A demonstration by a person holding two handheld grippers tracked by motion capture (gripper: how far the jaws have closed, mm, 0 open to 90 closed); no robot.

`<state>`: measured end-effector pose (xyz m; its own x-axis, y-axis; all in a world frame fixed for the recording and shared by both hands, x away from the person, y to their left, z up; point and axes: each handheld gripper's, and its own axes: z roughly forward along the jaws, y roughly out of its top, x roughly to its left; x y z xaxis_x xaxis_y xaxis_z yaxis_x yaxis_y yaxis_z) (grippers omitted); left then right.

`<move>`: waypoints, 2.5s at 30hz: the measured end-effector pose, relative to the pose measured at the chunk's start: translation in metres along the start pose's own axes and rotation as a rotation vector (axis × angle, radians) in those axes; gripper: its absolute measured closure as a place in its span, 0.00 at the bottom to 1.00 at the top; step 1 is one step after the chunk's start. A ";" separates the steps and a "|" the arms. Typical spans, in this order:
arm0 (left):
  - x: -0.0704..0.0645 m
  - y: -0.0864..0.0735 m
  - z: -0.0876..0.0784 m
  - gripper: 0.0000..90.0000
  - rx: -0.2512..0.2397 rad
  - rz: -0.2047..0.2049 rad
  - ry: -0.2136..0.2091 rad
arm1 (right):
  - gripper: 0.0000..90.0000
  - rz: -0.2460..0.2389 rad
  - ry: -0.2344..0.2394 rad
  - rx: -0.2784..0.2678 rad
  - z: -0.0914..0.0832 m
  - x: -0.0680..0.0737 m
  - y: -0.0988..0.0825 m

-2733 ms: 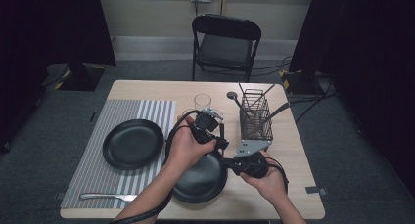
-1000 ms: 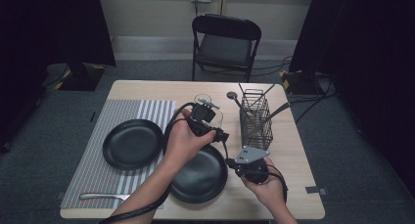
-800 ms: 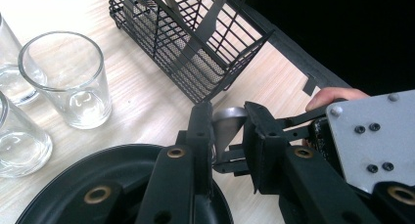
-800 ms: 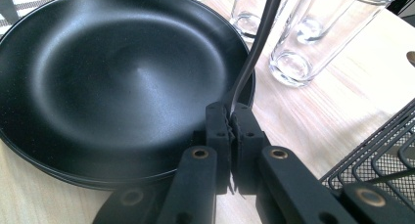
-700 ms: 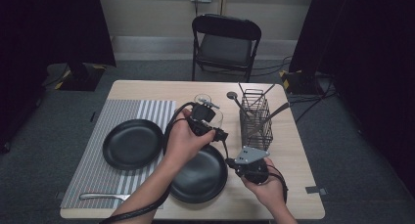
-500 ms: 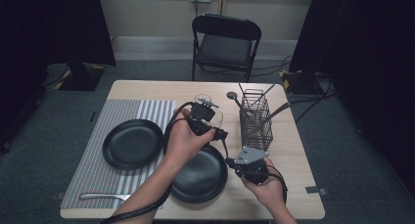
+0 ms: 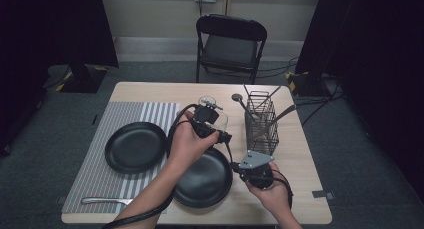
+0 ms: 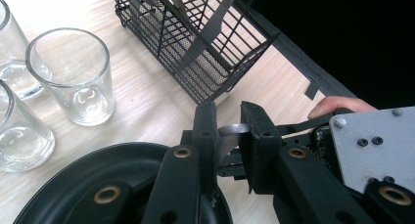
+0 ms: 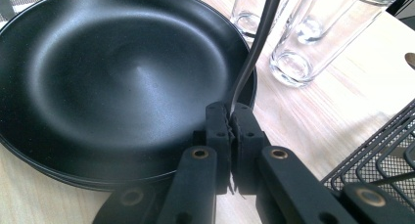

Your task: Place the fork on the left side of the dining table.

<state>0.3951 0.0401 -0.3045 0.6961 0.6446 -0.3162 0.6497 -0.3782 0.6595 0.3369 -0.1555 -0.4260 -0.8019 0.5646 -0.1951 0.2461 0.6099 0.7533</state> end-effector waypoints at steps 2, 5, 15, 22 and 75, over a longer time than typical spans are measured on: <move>0.000 0.000 0.000 0.86 0.002 -0.005 0.003 | 0.98 -0.004 -0.002 0.001 0.000 0.000 0.000; -0.001 0.000 0.001 0.86 0.004 -0.011 0.003 | 0.98 -0.007 -0.013 0.007 0.000 0.000 0.000; -0.001 0.000 -0.001 0.86 0.013 -0.030 0.004 | 0.98 -0.017 -0.037 0.006 0.000 0.002 0.000; 0.001 0.000 -0.002 0.86 0.012 -0.043 0.016 | 0.97 -0.025 -0.054 0.002 0.001 0.002 0.000; 0.024 0.009 -0.040 0.87 0.022 0.000 0.067 | 0.16 0.242 -0.005 0.068 -0.006 -0.016 -0.065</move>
<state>0.4054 0.0787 -0.2781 0.6748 0.6871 -0.2693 0.6567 -0.3925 0.6440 0.3309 -0.2076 -0.4681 -0.7129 0.7011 -0.0173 0.4669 0.4928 0.7342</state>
